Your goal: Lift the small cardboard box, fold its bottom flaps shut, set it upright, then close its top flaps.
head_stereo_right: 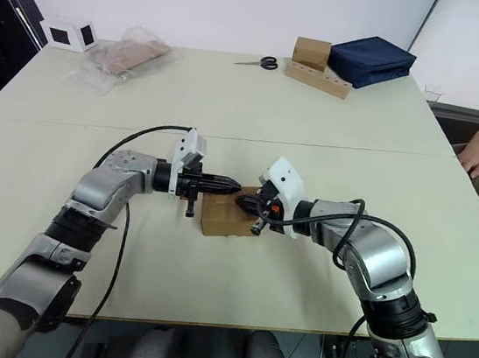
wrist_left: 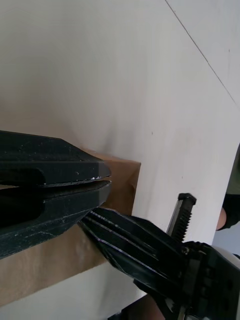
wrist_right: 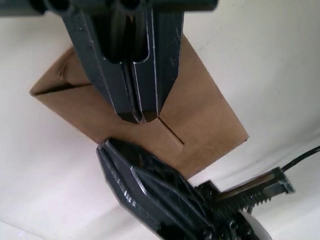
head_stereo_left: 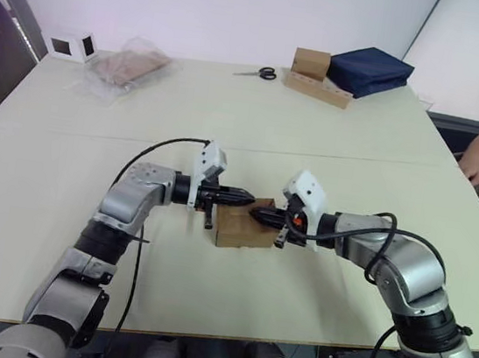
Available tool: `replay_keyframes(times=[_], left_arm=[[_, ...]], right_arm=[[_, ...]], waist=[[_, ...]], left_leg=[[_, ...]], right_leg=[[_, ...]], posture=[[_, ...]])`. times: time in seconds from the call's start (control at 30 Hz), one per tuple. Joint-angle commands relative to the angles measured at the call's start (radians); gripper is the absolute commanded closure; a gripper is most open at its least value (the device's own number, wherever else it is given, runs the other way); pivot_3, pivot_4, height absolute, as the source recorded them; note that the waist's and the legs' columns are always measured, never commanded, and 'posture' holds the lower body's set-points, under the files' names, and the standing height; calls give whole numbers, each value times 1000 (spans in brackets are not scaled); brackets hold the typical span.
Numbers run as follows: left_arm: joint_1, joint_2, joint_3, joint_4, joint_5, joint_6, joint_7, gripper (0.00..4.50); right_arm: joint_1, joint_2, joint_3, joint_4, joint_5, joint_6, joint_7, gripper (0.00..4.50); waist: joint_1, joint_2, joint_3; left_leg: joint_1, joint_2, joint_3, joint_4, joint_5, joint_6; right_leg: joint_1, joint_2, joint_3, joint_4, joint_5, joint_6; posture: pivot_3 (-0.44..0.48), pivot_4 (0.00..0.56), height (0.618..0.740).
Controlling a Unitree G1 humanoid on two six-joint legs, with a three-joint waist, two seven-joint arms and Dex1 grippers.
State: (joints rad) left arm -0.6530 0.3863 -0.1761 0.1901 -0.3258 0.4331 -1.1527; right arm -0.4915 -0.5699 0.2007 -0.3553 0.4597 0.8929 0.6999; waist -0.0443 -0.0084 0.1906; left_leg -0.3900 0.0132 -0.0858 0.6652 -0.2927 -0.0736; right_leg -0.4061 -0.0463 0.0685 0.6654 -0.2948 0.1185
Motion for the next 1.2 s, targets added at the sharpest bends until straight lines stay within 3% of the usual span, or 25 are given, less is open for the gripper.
replay_keyframes(times=[0.03, 0.4, 0.9, 1.2], left_arm=[[84, 46, -16, -55, 28, 7, 17, 4438], [110, 83, 24, -132, -18, 64, 69, 4438], [118, 130, 138, -321, -176, 238, 136, 4438], [159, 154, 219, -403, -250, 305, 204, 4438]], right_arm=[[22, 2, 15, 24, -22, -12, 0, 4500], [5, 1, -13, 13, -13, -10, -1, 4500], [-36, 4, -122, -41, 66, 54, -27, 4500], [-18, -58, -165, -89, 99, 66, 3, 4500]], waist=[[1, 0, 0], [2, 0, -1], [2, 0, 0], [2, 0, 0]], left_leg=[[0, 0, 0, 0, 0, 0], [2, 0, 0, 0, 0, 0], [0, 0, 0, 0, 0, 0], [0, 0, 0, 0, 0, 0]], right_leg=[[0, 0, 0, 0, 0, 0], [3, 0, 0, 0, 0, 0], [1, 0, 0, 0, 0, 0], [0, 0, 0, 0, 0, 0]], posture=[[0, 150, 740], [0, 150, 740], [0, 150, 740], [0, 150, 740]])
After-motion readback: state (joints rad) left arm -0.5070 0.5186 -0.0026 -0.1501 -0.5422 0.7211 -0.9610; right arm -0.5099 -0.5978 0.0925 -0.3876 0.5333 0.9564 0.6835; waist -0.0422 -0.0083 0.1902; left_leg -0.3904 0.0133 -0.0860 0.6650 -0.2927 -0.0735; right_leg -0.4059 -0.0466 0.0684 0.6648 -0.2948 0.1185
